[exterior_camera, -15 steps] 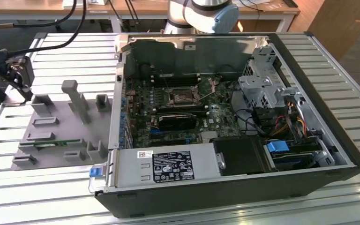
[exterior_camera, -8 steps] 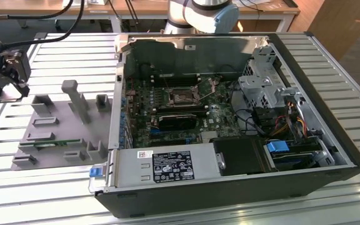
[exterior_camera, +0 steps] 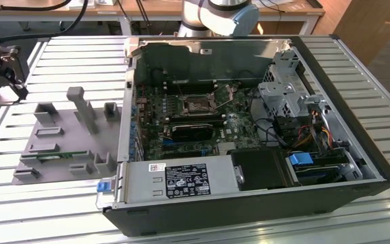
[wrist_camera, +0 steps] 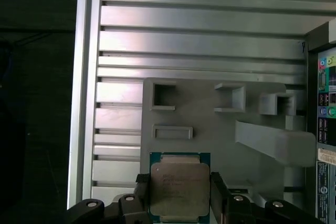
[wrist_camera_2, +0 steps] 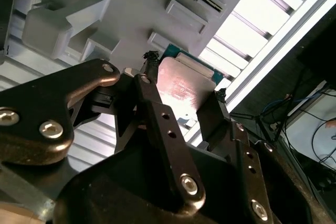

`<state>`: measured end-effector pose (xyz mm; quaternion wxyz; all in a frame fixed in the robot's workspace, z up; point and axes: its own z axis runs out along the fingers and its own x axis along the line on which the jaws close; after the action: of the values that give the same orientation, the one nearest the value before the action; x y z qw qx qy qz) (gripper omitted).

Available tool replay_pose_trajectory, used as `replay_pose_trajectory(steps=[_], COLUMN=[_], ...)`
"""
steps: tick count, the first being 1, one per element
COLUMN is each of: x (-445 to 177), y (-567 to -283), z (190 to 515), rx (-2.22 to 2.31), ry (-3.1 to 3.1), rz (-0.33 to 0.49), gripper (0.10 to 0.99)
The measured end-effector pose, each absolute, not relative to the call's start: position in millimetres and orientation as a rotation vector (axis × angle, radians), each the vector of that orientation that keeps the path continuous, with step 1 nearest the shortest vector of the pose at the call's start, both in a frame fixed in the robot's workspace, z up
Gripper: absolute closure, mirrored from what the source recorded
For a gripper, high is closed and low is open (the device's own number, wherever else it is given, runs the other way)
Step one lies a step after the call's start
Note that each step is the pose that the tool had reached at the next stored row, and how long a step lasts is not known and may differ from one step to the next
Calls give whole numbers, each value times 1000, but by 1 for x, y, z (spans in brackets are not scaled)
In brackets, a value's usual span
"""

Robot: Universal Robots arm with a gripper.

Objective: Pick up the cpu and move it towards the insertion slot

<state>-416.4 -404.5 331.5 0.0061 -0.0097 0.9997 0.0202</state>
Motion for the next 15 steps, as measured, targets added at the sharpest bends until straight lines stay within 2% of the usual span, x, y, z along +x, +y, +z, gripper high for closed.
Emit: replay_pose_trajectory(steps=[15], x=[-416], y=[-404], z=[363], rx=[-30], ry=[3128], rz=[63], gripper=[545])
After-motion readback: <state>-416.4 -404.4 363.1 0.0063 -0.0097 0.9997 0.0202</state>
